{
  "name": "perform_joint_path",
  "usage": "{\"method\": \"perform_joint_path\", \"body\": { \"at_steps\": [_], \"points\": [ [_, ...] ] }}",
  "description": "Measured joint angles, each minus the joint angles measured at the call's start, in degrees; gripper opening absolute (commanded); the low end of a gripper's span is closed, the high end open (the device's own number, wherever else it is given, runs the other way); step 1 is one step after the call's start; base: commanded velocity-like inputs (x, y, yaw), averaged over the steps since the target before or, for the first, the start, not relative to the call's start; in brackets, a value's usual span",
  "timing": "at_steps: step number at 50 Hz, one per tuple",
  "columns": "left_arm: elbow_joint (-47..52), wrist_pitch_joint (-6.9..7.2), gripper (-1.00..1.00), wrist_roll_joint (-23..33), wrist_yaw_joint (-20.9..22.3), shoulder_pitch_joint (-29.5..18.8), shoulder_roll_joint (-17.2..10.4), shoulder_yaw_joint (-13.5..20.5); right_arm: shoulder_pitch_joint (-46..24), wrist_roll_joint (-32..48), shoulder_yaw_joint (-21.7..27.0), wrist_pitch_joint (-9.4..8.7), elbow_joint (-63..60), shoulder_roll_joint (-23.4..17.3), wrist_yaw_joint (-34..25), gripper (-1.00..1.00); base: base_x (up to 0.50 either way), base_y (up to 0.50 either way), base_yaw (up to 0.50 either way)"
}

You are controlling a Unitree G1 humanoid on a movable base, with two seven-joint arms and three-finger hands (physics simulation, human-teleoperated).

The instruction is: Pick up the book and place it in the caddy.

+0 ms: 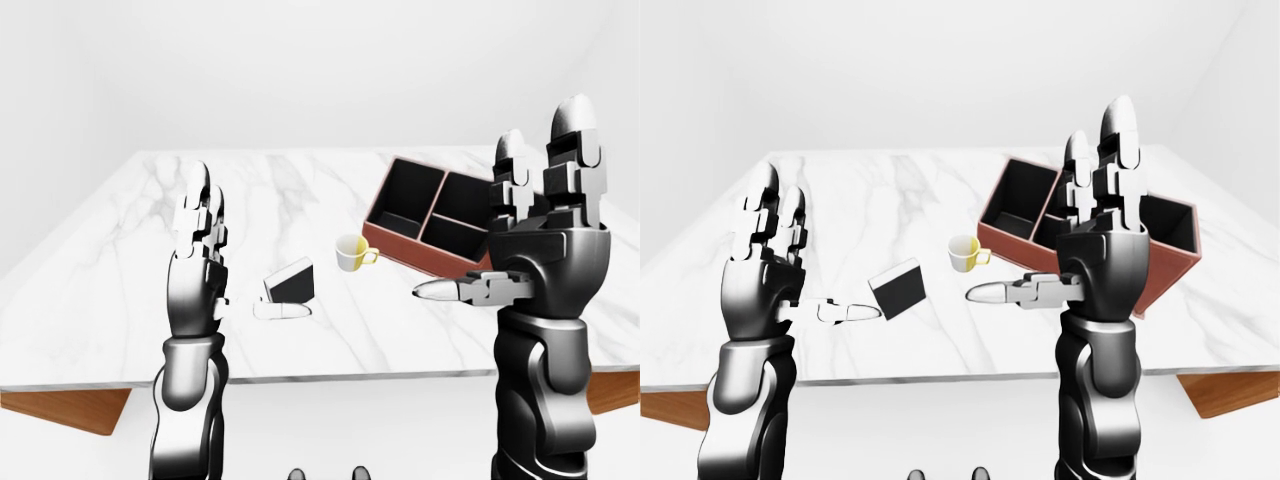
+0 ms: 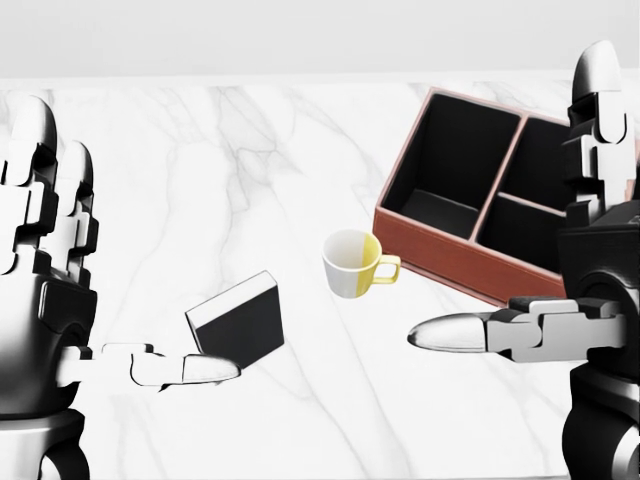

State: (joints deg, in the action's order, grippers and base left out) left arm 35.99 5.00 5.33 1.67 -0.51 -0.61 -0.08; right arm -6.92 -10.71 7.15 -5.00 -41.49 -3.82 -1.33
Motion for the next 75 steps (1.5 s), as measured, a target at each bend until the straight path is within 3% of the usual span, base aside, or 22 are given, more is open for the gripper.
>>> {"method": "perform_joint_path", "body": {
  "at_steps": [28,49,75],
  "points": [
    [1.3,0.0,1.0,0.5,0.0,0.6,0.1,-0.6,-0.2,0.4,-0.4,0.0,1.0,0.0,0.6,1.0,0.2,0.0,0.0],
    [4.0,0.0,1.0,0.5,-0.1,4.4,0.4,-1.6,-4.2,15.2,-12.4,0.0,5.3,3.0,-6.6,1.0,0.0,0.0,0.0],
    [3.3,0.0,1.0,0.5,-0.8,7.0,0.6,-2.5,-8.9,22.2,-16.8,0.0,7.9,5.5,-13.6,1.0,0.0,0.0,0.0]
  ]
}}
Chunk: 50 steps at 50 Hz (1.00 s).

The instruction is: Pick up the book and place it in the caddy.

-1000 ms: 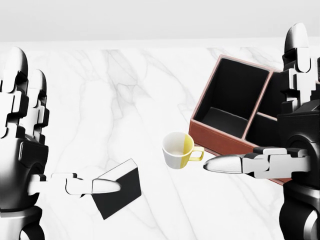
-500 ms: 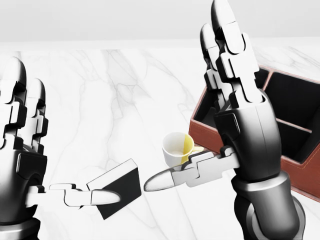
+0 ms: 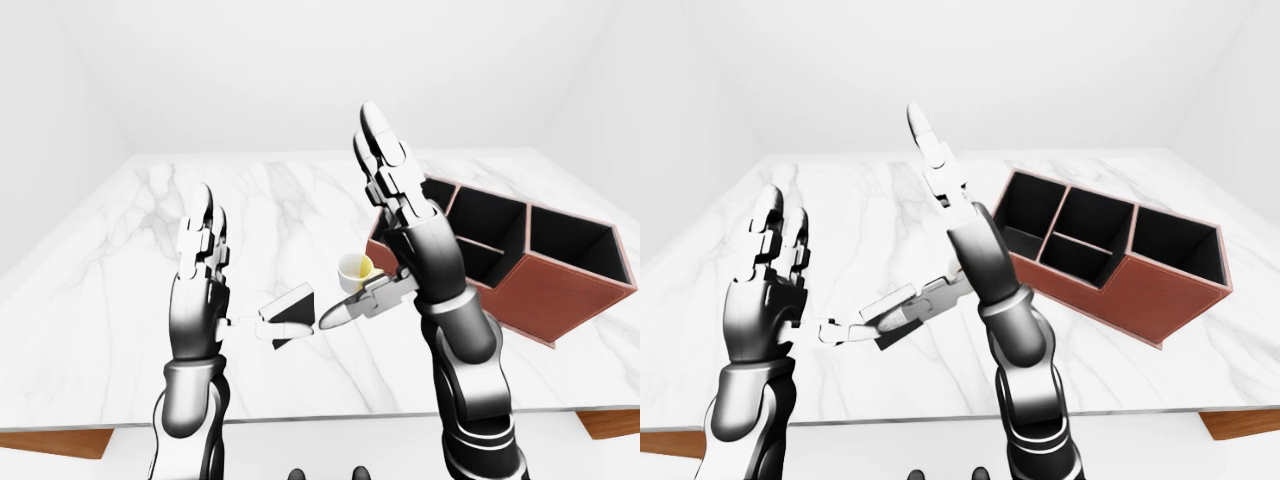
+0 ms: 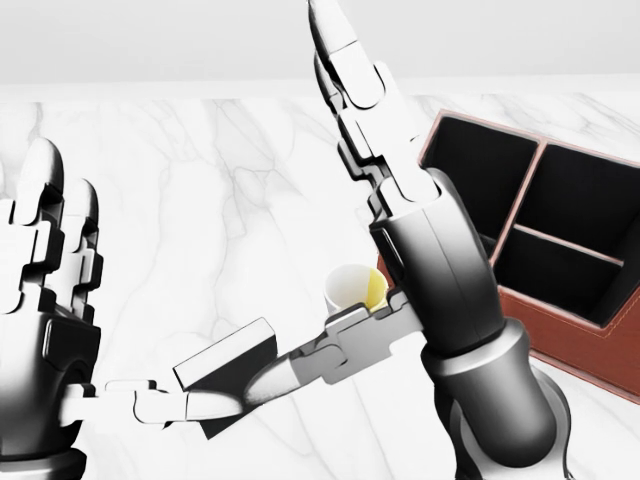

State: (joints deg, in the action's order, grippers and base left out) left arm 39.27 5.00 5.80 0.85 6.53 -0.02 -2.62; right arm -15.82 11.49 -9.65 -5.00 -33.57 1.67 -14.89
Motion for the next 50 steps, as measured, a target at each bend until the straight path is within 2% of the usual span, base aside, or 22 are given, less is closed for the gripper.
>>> {"method": "perform_joint_path", "body": {
  "at_steps": [25,50],
  "points": [
    [0.2,0.0,1.0,0.2,-0.7,2.1,0.0,-0.9,4.1,9.9,-4.4,0.0,1.0,-0.4,-9.6,1.0,0.0,0.0,0.0],
    [0.5,0.0,1.0,0.1,-0.8,2.9,0.0,-1.0,-5.4,22.9,-5.5,0.0,10.9,3.5,-22.2,1.0,0.0,0.0,0.0]
  ]
}}
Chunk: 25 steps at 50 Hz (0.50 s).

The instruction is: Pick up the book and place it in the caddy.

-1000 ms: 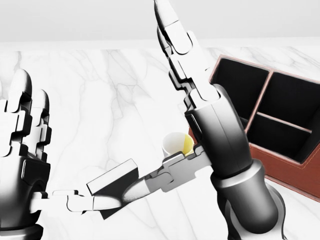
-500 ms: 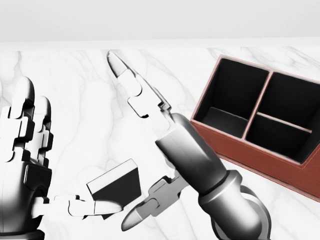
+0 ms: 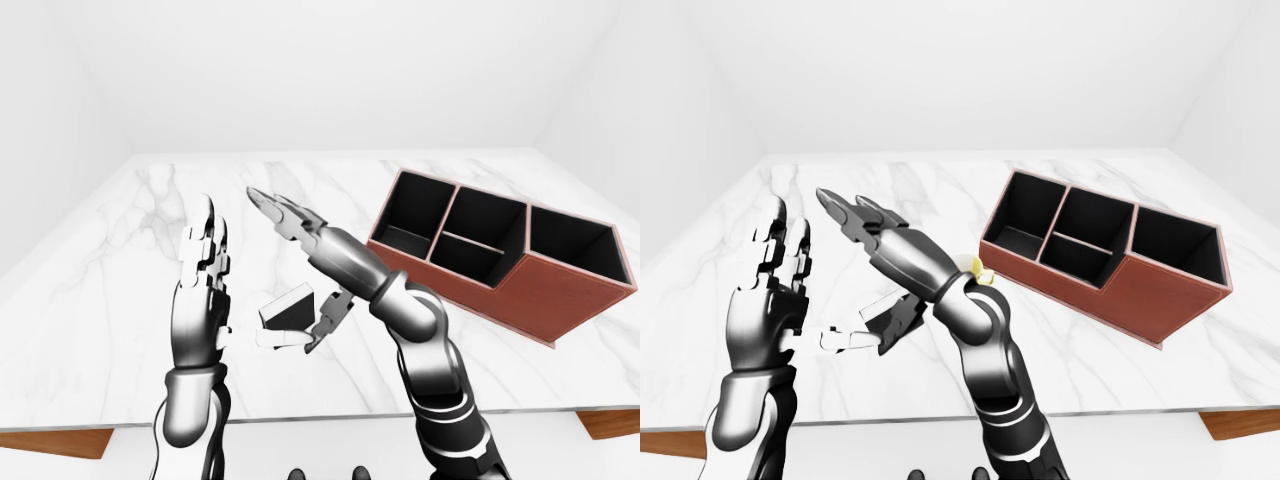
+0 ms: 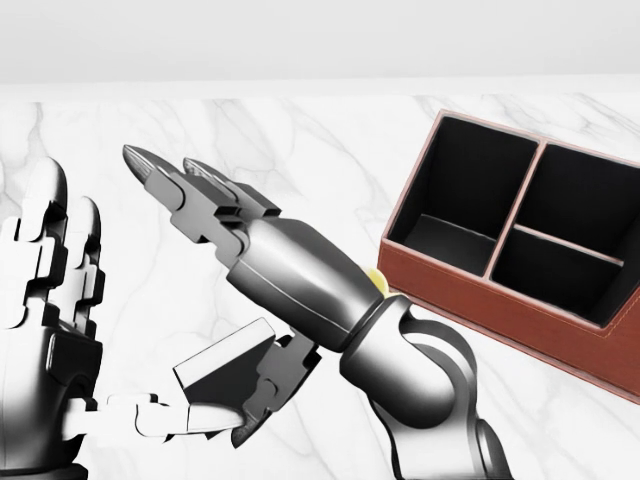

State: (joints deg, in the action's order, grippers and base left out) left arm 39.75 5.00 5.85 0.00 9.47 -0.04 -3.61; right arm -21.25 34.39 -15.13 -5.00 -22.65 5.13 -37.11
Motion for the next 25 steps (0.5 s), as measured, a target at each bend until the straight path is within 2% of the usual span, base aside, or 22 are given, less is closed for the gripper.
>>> {"method": "perform_joint_path", "body": {
  "at_steps": [12,25],
  "points": [
    [0.7,0.0,1.0,-0.1,0.0,0.1,0.0,0.1,-1.7,1.9,0.7,0.0,3.6,1.1,-2.2,1.0,0.0,0.0,0.0],
    [1.0,0.0,1.0,0.2,-0.3,0.7,0.0,-0.3,-3.2,1.4,2.3,0.0,8.6,0.8,-1.9,1.0,0.0,0.0,0.0]
  ]
}}
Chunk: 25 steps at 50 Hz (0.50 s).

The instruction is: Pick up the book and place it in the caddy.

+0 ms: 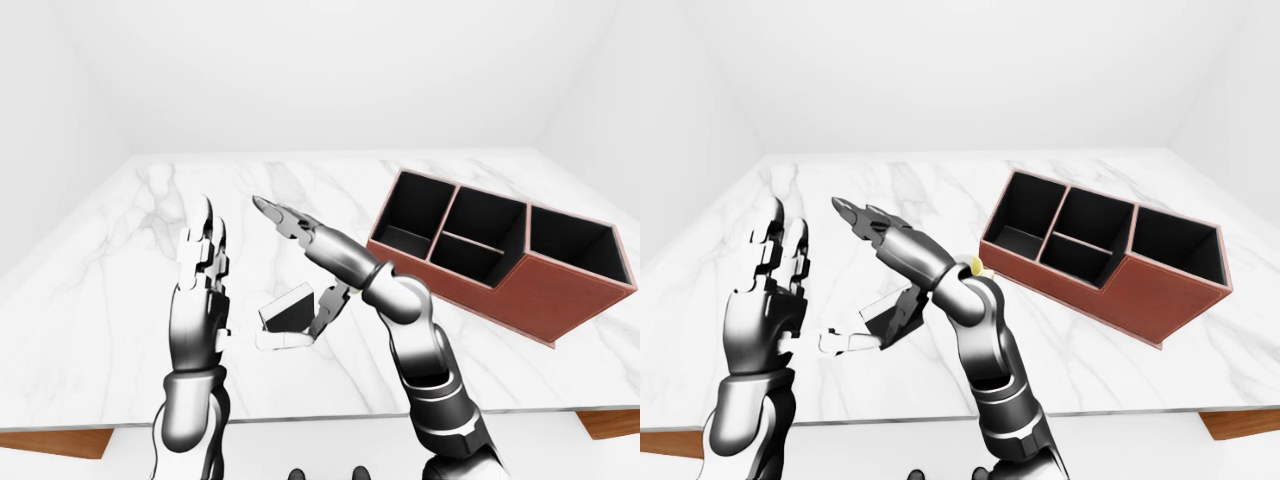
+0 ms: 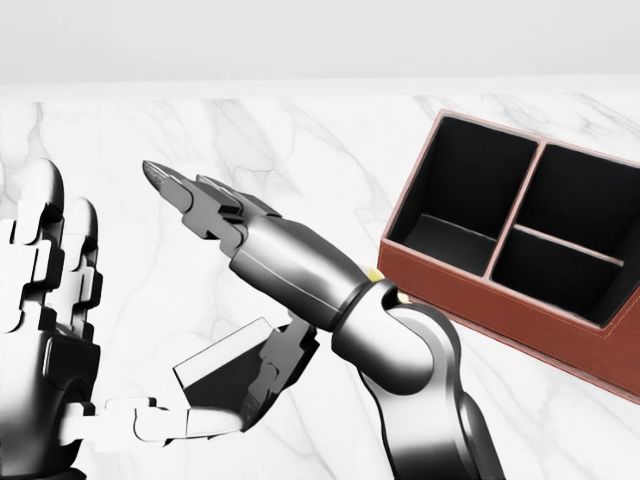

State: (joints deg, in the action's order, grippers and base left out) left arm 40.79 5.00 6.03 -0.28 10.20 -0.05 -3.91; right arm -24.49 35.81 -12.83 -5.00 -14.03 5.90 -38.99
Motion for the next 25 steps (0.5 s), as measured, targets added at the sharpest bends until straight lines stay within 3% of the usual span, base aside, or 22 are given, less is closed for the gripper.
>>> {"method": "perform_joint_path", "body": {
  "at_steps": [25],
  "points": [
    [-0.3,0.0,1.0,1.3,-1.6,3.3,-0.4,-2.3,-2.9,5.2,-0.1,0.0,10.3,0.7,-1.0,1.0,0.0,0.0,0.0]
  ]
}}
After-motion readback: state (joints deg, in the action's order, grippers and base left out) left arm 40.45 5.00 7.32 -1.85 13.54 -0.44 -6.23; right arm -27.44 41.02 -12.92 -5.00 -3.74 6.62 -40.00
